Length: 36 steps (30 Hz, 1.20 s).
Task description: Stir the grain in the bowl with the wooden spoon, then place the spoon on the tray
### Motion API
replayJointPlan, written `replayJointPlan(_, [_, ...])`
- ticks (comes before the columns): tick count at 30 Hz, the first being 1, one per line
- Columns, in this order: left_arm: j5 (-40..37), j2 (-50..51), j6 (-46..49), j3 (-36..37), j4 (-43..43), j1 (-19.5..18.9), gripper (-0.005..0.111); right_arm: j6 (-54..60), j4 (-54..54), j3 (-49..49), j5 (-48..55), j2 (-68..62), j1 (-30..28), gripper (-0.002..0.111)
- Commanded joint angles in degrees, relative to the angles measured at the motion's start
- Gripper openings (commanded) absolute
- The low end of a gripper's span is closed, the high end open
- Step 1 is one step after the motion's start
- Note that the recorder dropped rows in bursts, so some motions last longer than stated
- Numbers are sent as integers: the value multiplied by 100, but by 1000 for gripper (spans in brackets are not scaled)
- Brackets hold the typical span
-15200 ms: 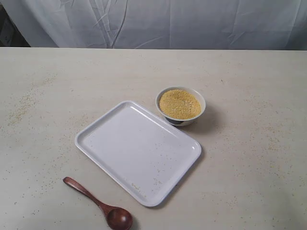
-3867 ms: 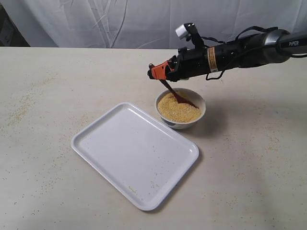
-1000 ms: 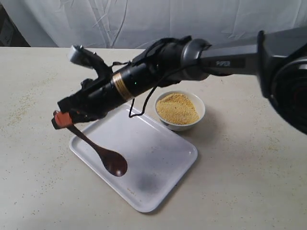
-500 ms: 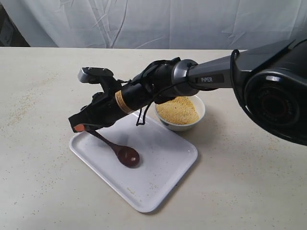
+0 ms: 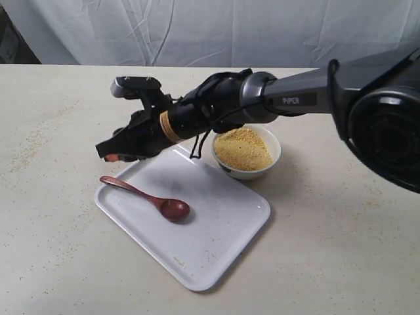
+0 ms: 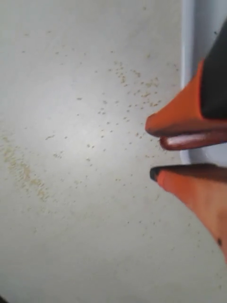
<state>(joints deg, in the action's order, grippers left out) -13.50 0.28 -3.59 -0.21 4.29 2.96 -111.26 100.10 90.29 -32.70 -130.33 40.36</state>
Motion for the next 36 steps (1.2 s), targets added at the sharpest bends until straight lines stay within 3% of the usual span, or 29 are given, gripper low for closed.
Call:
replayJointPlan(1, [27, -28, -19, 21, -16, -4, 0, 649, -15, -15, 4, 744, -137, 0])
replayJointPlan(5, [27, -28, -19, 21, -16, -4, 0, 1360, -15, -66, 840, 1218, -176, -1])
replayJointPlan(7, [27, -28, -19, 21, -16, -4, 0, 1635, -15, -246, 1964, 1398, -201, -1])
replayJointPlan(11, [27, -28, -19, 21, -16, -4, 0, 2552, -15, -983, 5321, 1714, -213, -1])
replayJointPlan(13, [27, -28, -19, 21, -16, -4, 0, 3684, -767, -1319, 7343, 1773, -224, -1])
replayJointPlan(16, [27, -28, -19, 21, -16, -4, 0, 5158, -2207, -1456, 9177, 1773, -543, -1])
replayJointPlan(22, [27, -28, -19, 21, -16, -4, 0, 8754, -7425, -1502, 8581, 2154, -1859, -1])
replayJointPlan(25, [27, -28, -19, 21, -16, -4, 0, 9719, -8881, -1754, 8294, 2552, -2482, -1])
replayJointPlan(32, [27, -28, -19, 21, -16, -4, 0, 9956, -9222, -3215, 7774, 4096, -3405, -1])
replayJointPlan(36, [27, -28, -19, 21, -16, -4, 0, 10012, -9328, -4185, 7432, 5256, -3624, -1])
